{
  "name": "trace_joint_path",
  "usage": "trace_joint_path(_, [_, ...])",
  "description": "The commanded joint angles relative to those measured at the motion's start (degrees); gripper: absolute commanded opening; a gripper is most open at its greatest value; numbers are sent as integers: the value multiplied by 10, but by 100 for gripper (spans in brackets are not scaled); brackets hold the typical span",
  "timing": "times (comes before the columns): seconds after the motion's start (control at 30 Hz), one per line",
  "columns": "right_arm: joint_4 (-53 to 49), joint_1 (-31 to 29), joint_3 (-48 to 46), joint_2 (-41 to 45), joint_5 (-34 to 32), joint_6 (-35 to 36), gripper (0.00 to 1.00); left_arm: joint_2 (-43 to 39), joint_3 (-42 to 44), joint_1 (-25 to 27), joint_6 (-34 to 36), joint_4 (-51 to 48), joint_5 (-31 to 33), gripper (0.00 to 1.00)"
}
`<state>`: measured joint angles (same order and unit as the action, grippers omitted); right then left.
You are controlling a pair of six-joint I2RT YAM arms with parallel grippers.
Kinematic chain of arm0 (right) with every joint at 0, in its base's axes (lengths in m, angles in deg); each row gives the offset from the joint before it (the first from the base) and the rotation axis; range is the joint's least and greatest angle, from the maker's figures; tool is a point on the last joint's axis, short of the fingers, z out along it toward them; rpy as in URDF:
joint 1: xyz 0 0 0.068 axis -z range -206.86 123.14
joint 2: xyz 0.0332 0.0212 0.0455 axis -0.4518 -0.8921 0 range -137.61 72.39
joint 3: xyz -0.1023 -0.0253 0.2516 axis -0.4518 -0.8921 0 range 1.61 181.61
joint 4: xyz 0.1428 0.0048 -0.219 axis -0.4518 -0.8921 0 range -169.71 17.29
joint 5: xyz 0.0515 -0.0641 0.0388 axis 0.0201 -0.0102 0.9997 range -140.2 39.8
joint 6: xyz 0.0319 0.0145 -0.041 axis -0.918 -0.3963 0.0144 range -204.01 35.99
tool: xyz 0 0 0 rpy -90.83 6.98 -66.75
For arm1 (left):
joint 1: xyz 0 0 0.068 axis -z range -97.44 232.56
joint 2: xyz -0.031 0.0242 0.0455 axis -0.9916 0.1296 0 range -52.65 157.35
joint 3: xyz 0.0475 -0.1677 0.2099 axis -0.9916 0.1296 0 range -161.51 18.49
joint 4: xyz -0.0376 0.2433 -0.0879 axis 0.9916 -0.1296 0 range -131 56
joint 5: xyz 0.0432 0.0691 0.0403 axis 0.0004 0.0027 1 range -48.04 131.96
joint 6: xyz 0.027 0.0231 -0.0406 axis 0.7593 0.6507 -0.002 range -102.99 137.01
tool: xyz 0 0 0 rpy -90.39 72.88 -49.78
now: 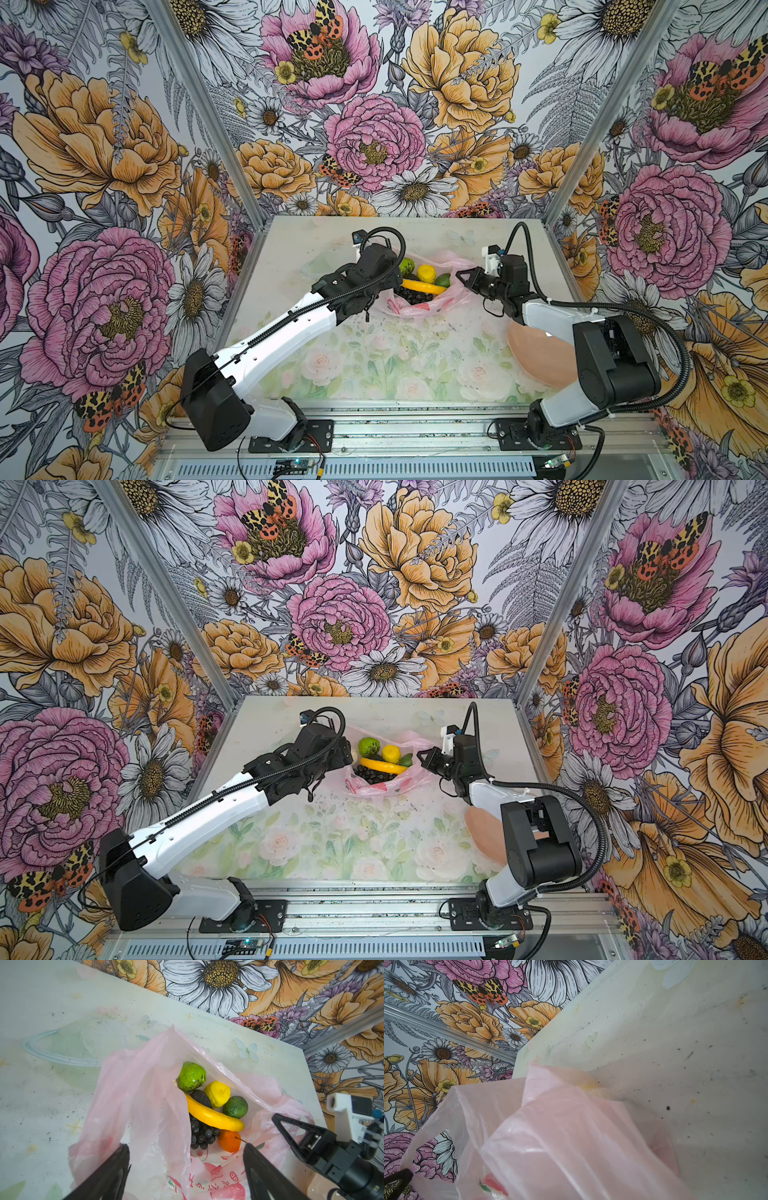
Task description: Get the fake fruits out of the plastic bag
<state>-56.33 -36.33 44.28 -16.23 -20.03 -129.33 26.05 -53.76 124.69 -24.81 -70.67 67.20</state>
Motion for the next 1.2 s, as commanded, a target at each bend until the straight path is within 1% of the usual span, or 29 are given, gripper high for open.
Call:
trace_joint_path(0.0, [2, -4, 19, 13, -7, 8, 0, 13, 17, -47, -5, -4, -41, 80])
trace_joint_path(0.07, [2, -5, 21, 16, -8, 7, 0, 28, 27, -62, 6, 22, -69, 78])
trace_joint_path(0.13, [-1, -6, 21, 21, -9, 7, 0, 57, 22, -82, 9, 28, -113, 76])
trace_joint_path(0.23, [-6, -9, 22, 25, -9, 10, 0, 86, 27, -96, 11, 55, -162, 78])
trace_joint_path(0.47, [-12, -11, 22, 27, -11, 14, 0, 138, 36, -105, 18, 123, -239, 85])
trace_joint_path(0.57, [-15, -11, 24, 28, -12, 16, 0, 165, 30, -110, 19, 123, -252, 81])
trace_joint_path(0.63, [-18, -5, 28, 30, -9, 16, 0, 175, 41, -116, 21, 133, -264, 74])
trace_joint_path(0.67, [-17, -1, 28, 30, -7, 14, 0, 176, 50, -119, 27, 146, -275, 68])
trace_joint_path(0.8, [-4, 27, 31, 23, 17, 10, 0, 156, 112, -146, 53, 202, -316, 31])
trace_joint_path(0.9, [31, 53, 32, 3, 53, -3, 0, 123, 204, -197, 43, 315, -385, 12])
trace_joint_path(0.97, [61, 70, 34, -16, 77, -16, 0, 112, 257, -236, 34, 385, -422, 4])
trace_joint_path(1.03, [102, 79, 36, -42, 104, -39, 0, 114, 294, -266, 25, 454, -451, 0])
trace_joint_path(1.1, [152, 87, 40, -74, 122, -66, 0, 127, 326, -291, 8, 533, -484, 0])
trace_joint_path(1.17, [178, 88, 50, -104, 124, -79, 0, 156, 344, -313, -20, 604, -511, 0])
